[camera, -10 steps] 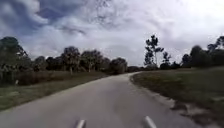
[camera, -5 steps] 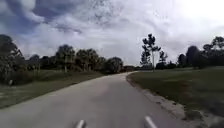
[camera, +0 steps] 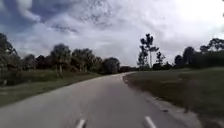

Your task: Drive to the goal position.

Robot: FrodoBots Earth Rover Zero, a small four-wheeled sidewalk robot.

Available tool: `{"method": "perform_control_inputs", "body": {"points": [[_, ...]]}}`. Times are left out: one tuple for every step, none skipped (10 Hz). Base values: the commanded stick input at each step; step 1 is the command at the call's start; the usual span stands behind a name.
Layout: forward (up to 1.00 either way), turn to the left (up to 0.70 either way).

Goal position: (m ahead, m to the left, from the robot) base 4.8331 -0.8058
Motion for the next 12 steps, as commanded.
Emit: {"method": "perform_control_inputs", "body": {"points": [[0.69, 0.28], [0.69, 0.19], [0.69, 0.03], [0.69, 0.03], [0.69, 0.03], [0.69, 0.04], [0.69, 0.21], [0.69, 0.34], [0.69, 0.33], [0.69, 0.07], [0.69, 0.03], [0.69, 0.03]]}}
